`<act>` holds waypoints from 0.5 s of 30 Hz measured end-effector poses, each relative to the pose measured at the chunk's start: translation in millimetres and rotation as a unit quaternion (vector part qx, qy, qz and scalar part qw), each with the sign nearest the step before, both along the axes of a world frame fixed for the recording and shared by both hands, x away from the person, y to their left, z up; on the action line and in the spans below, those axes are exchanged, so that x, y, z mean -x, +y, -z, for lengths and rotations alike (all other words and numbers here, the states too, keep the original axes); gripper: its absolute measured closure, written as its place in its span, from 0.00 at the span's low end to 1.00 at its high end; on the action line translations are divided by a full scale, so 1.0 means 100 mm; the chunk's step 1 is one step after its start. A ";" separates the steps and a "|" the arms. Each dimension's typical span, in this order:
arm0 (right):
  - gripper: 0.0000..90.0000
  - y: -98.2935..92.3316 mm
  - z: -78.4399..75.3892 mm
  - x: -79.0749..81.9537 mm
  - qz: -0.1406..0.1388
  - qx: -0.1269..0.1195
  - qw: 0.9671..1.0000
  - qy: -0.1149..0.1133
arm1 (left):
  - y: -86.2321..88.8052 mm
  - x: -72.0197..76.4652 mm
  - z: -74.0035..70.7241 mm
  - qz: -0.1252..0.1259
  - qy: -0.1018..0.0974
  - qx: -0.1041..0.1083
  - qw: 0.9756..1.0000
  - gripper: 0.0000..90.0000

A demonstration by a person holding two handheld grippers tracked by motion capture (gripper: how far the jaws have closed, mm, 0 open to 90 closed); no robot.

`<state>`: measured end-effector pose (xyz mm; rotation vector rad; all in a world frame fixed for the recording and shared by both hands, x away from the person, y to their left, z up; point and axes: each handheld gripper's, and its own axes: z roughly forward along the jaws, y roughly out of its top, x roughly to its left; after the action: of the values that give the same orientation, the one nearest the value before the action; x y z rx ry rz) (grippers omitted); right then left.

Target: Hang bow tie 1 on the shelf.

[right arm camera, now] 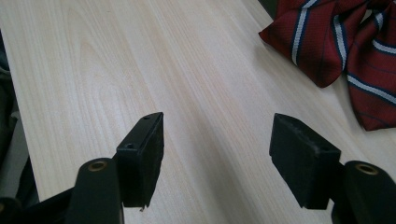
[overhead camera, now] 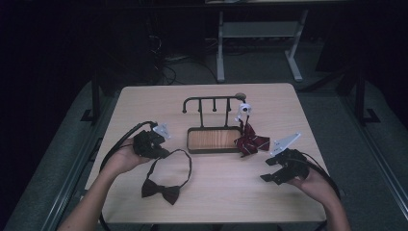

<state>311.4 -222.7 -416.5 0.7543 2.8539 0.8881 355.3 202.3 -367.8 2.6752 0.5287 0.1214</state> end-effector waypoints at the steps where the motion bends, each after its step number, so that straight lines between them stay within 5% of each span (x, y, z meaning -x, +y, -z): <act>1: 0.39 0.00 0.00 0.00 0.000 0.000 1.000 0.002 | 0.00 0.00 -0.01 0.002 0.002 -0.004 1.000 1.00; 8: 0.39 -0.01 0.00 -0.02 0.000 -0.001 1.000 0.002 | 0.01 -0.01 -0.10 0.017 0.012 -0.016 1.000 1.00; 15: 0.39 -0.02 0.01 -0.03 0.002 0.001 1.000 0.002 | 0.07 0.01 -0.21 0.022 0.013 -0.002 1.000 1.00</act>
<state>313.9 -224.7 -417.1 0.7620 2.8557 0.8842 354.7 209.2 -346.6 2.6929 0.4768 0.0754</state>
